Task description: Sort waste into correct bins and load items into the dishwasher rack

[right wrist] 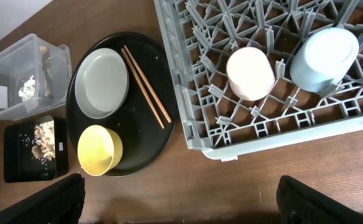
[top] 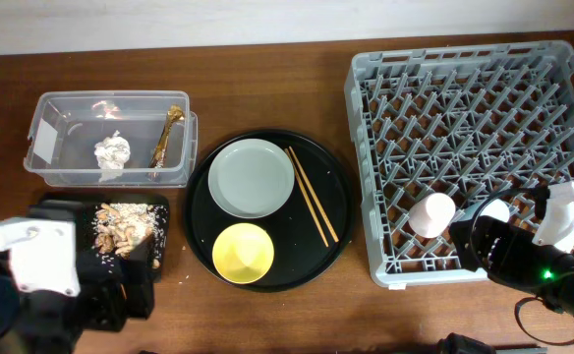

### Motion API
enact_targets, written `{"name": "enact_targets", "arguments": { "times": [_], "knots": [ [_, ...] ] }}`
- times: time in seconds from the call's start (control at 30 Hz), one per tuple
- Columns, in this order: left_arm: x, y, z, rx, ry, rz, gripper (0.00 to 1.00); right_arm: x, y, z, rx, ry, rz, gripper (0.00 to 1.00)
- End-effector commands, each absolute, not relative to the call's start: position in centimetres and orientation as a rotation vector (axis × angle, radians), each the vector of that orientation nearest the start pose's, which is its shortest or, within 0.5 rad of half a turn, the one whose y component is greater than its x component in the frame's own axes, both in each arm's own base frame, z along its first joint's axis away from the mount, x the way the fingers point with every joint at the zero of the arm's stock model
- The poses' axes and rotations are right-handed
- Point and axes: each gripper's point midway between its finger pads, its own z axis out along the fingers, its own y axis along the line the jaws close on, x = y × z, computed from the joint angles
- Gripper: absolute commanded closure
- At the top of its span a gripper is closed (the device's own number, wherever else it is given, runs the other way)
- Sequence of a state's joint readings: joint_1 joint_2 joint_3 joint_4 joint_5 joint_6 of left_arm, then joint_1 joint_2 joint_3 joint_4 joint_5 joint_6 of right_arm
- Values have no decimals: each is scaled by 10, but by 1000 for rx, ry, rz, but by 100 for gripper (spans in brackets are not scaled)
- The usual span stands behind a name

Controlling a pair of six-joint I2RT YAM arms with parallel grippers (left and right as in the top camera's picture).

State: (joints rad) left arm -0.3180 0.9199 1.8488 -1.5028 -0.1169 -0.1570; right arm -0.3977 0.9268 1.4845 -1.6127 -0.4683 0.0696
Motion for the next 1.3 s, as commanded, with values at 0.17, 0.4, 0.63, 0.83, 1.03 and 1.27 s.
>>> {"name": "enact_targets", "arguments": {
  "times": [0.17, 0.4, 0.63, 0.83, 1.03, 1.27],
  "knots": [
    [228, -41, 382, 220, 1824, -111, 1, 168, 12, 306, 414, 2494, 466, 1],
    [230, -55, 297, 270, 1621, -182, 1, 168, 12, 306, 414, 2494, 466, 1],
    [228, -57, 219, 277, 1558, -187, 1, 168, 12, 306, 414, 2494, 466, 1],
    [236, -58, 160, 276, 1638, -189, 1, 168, 12, 306, 414, 2494, 466, 1],
    [237, -58, 161, 278, 1630, -190, 1, 168, 12, 306, 414, 2494, 466, 2],
    [237, -58, 161, 277, 1629, -190, 1, 168, 13, 307, 413, 2493, 471, 1]
  ]
}}
